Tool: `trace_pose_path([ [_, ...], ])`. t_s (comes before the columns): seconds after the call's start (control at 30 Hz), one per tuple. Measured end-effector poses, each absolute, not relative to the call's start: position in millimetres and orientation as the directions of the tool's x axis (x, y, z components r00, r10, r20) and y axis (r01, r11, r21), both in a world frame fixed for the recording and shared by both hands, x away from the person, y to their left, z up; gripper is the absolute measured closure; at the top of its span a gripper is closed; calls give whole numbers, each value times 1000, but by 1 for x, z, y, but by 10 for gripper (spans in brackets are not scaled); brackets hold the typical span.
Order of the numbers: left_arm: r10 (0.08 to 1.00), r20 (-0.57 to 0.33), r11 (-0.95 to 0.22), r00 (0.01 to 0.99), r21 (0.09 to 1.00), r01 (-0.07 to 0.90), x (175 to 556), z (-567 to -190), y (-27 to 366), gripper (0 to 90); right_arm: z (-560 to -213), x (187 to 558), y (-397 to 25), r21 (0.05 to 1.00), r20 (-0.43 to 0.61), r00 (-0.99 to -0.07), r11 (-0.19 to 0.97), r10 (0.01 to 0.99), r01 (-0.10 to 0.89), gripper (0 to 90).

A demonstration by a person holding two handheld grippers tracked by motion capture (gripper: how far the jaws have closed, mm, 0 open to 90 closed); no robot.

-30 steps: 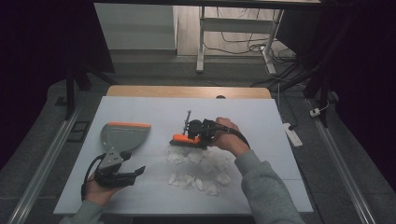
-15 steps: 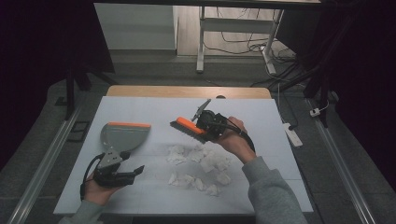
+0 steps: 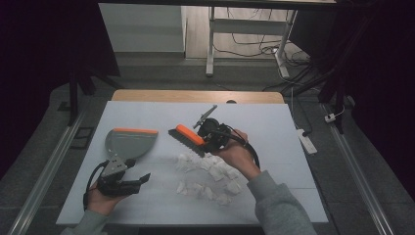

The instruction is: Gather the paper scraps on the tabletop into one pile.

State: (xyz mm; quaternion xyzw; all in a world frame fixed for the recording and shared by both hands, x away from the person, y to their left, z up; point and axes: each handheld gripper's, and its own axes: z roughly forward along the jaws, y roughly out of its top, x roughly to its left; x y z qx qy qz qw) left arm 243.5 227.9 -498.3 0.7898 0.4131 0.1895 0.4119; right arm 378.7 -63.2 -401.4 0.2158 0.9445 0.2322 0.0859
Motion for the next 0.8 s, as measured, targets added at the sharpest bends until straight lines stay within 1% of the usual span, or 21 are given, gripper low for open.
trace_pose_path([
  [0.03,809,-42,-317,586,808,496,243,-498,228,261,-404,377,-58,476,-21,-888,785,460,396,709],
  [0.2,814,-44,-309,580,812,495,243,-497,231,261,-422,373,-33,455,86,-869,757,486,469,709],
  [0.27,814,-45,-308,579,811,497,243,-497,232,261,-431,371,-21,443,135,-870,757,474,481,709],
  [0.33,814,-46,-309,580,810,498,243,-498,232,261,-440,369,-10,434,150,-877,767,456,473,709],
  [0.47,812,-43,-313,583,810,496,243,-498,232,261,-454,376,0,415,164,-863,761,478,500,709],
  [0.53,811,-44,-313,583,810,496,243,-498,232,261,-459,381,-3,393,129,-851,762,509,515,709],
  [0.67,811,-45,-312,583,810,496,243,-498,232,261,-461,394,-32,375,161,-782,696,602,613,709],
  [0.8,811,-40,-317,584,808,496,244,-498,230,261,-455,396,-63,376,132,-756,674,641,636,709],
])
